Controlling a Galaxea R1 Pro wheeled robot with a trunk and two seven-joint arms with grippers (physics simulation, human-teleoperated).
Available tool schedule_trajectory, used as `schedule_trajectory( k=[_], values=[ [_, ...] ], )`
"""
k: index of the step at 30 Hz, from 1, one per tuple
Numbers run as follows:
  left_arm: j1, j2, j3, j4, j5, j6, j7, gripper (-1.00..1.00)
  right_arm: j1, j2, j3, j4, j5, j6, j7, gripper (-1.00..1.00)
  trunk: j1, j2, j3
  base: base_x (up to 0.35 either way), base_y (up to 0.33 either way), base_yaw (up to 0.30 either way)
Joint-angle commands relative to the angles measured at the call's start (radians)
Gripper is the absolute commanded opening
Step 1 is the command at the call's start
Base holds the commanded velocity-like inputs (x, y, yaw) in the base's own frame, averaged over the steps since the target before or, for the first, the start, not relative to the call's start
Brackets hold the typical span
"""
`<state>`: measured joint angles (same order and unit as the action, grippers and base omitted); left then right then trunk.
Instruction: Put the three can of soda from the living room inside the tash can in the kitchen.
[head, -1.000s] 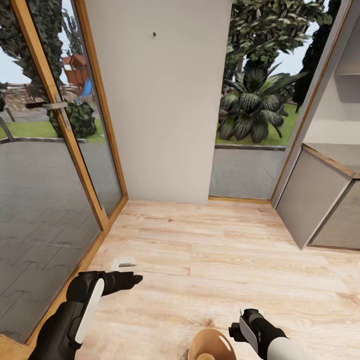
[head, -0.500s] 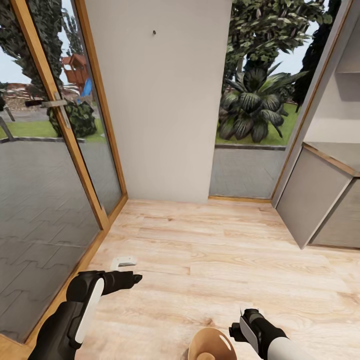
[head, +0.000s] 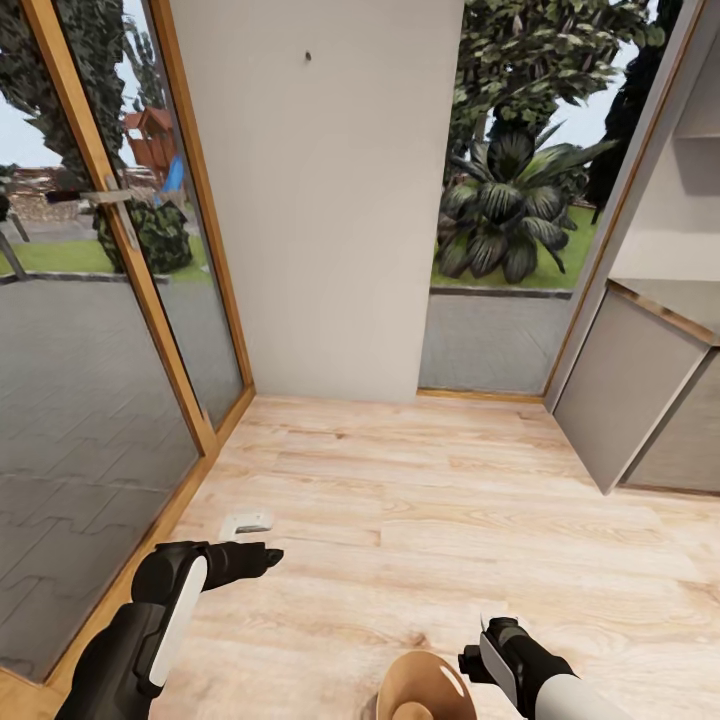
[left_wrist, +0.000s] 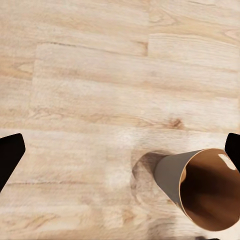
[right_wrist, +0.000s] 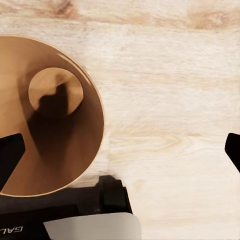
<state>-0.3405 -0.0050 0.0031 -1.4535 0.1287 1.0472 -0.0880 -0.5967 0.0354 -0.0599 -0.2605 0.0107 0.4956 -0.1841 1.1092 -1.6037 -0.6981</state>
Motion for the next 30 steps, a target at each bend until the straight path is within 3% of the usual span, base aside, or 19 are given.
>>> schedule_trajectory(
  k=[1,30],
  values=[
    [0.000,0.000,0.000,0.000,0.000,0.000,0.000,1.00,0.000,0.000,0.000,0.000,0.000,0.000,0.000,1.00,0.004,-0.007,-0.003,0.000,0.000,0.000],
    [-0.003,-0.004,-0.003,0.007,0.008,0.000,0.009,1.00,-0.013,0.001,0.000,0.000,0.000,-0.002,0.000,1.00,0.115,-0.210,-0.094,0.000,0.000,0.000]
  ],
)
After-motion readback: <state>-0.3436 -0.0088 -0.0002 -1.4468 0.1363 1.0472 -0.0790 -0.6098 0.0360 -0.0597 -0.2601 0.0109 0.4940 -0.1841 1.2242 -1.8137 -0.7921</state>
